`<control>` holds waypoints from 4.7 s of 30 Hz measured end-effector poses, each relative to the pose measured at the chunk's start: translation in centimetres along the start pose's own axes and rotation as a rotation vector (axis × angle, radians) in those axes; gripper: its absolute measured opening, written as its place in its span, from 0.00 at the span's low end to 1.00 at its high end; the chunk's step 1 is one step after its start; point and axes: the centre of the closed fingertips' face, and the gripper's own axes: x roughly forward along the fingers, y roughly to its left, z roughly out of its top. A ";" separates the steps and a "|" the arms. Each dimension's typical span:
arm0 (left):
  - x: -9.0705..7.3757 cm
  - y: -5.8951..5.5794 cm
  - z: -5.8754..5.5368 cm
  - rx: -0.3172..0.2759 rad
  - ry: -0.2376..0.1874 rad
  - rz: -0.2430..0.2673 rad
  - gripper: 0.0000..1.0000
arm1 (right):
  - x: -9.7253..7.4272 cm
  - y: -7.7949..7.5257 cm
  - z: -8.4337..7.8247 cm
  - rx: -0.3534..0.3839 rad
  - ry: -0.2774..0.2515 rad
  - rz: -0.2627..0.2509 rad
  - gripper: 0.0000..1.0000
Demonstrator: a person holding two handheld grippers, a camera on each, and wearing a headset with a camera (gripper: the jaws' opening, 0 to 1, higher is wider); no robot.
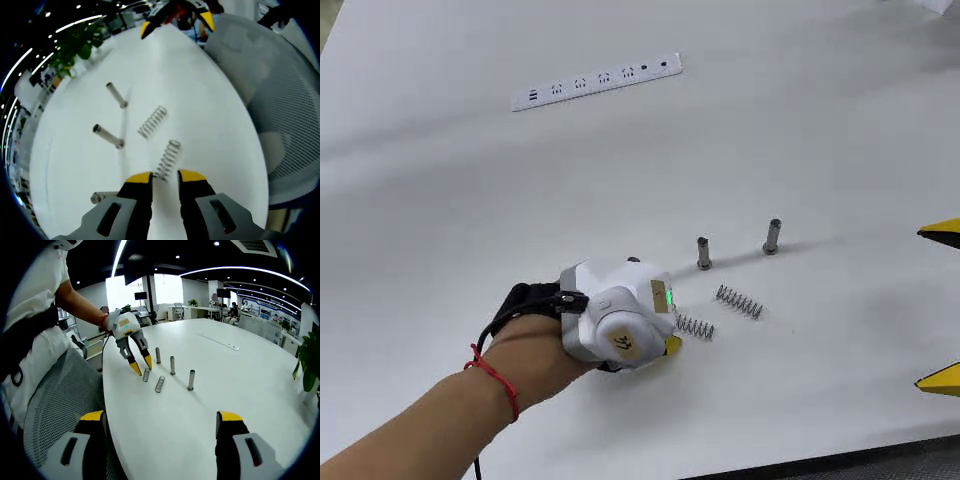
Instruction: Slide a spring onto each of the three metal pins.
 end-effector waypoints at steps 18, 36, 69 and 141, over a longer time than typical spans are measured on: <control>0.1 -0.5 -0.2 -0.059 0.031 -0.019 0.11 | -0.1 0.3 -0.3 0.012 -0.007 -0.007 0.90; -1.8 -0.9 1.6 -0.186 -0.087 0.007 0.11 | 0.0 0.6 0.5 0.023 -0.013 -0.016 0.87; -13.0 1.6 13.0 -0.465 -0.675 0.186 0.11 | 3.1 2.1 15.7 0.513 -0.473 0.026 0.36; -12.3 -0.2 14.3 -0.452 -0.704 0.090 0.11 | 4.2 6.4 17.5 0.058 -0.259 0.065 0.11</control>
